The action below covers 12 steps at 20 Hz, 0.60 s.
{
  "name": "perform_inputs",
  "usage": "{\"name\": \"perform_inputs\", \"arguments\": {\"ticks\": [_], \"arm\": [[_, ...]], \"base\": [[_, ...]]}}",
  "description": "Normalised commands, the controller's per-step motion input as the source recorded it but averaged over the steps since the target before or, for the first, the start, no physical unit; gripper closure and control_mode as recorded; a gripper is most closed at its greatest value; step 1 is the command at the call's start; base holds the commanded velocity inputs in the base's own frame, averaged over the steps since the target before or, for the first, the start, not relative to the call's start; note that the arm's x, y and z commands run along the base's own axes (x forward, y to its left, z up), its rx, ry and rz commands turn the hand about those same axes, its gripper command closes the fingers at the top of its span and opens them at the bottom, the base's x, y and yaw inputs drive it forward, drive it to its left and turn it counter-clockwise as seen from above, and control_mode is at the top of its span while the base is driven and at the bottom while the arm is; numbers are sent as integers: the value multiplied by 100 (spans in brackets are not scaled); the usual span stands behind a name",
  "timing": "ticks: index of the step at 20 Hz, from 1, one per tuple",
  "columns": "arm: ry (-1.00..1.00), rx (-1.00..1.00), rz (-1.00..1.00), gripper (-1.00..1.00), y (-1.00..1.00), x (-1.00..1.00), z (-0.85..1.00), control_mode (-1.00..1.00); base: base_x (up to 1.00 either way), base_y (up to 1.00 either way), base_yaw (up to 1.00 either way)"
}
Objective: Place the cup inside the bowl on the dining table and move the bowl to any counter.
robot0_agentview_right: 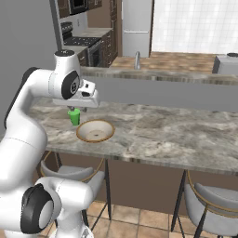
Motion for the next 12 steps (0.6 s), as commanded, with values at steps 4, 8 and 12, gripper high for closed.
{"name": "perform_inputs", "arguments": {"ticks": [4,8,12], "arm": [[0,0,0,-100,0,-1,0,-100],[0,0,0,-100,0,0,0,-100],[0,0,0,-100,0,0,0,-100]], "base": [[0,0,0],[0,0,0],[0,0,0]]}}
